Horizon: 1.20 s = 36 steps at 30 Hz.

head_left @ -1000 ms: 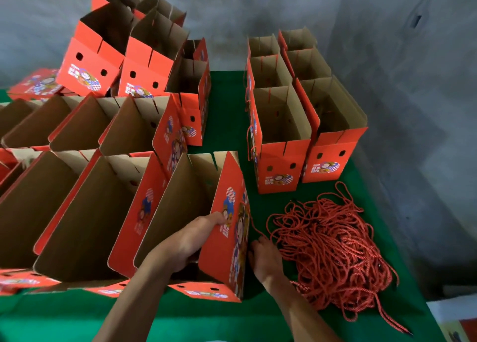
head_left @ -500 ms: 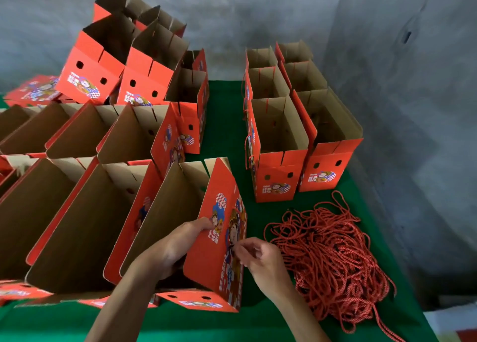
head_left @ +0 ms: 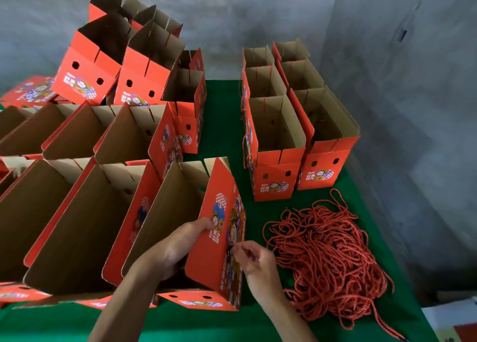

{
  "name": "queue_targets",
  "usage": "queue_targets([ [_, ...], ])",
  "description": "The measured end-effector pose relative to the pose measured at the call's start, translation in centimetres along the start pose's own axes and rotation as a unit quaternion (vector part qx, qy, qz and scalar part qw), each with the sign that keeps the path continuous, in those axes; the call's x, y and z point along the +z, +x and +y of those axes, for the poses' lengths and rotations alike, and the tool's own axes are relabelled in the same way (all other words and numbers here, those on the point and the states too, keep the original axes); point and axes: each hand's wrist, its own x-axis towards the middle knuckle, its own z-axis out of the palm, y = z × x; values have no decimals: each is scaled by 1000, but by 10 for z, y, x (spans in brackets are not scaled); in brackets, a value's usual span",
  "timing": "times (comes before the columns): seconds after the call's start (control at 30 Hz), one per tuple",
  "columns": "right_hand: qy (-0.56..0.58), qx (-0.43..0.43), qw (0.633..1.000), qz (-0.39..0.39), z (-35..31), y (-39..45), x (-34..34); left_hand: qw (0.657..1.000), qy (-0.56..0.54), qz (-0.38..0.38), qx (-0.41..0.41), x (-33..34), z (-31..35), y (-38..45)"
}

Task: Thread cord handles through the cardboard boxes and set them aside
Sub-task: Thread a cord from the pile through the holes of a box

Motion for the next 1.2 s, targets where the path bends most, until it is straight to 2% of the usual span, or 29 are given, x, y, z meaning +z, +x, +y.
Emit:
queue_targets([
  [0.07, 49, 20, 999, 3, 8, -2, 5, 1000, 0, -1, 4, 1, 0, -1],
  [0.13, 48, 25, 999, 2, 15, -3, 10, 1000, -2, -24, 12, 2, 0, -2],
  [0.2, 3, -3, 1000, 8, 18, -4, 7, 999, -11, -48, 5, 4, 2, -1],
  [0.27, -88, -66, 994, 14, 21, -1, -2, 998, -16, -49, -25, 7, 4, 1],
  [0.3, -129, -92, 987, 11, 24, 2, -7, 999, 9, -41, -25, 11, 5, 1],
  [0.37, -206, -115, 972, 6, 27, 6, -13, 991, 133, -33, 0, 21, 7, 6],
  [0.43, -275, -110, 955, 6, 28, 6, -15, 962, 270, -23, 25, 31, 8, 12],
  [0.5, -311, -117, 943, 10, 29, 4, -17, 939, 342, -20, 28, 38, 8, 17],
  [0.63, -314, -107, 943, -20, 31, 5, -27, 917, 397, 8, 37, 41, 6, 20],
  [0.73, -294, -83, 951, -47, 40, 8, -32, 908, 417, -6, 42, 37, 4, 21],
  [0.83, -307, -63, 949, 21, 56, 14, -41, 897, 442, -13, 26, 37, 3, 19],
  [0.87, -346, -51, 935, 54, 63, 18, -47, 886, 462, 1, 24, 37, 3, 18],
  [0.93, -461, -16, 882, 91, 76, 25, -61, 863, 502, 55, 22, 37, 1, 17],
  [1.03, -598, 28, 798, 77, 89, 30, -75, 854, 502, 127, 54, 34, 1, 13],
  [1.13, -634, 55, 769, 65, 90, 34, -78, 817, 519, 199, 155, 18, 6, 10],
  [1.2, -637, 70, 765, 62, 86, 36, -77, 753, 547, 258, 259, 1, 13, 5],
])
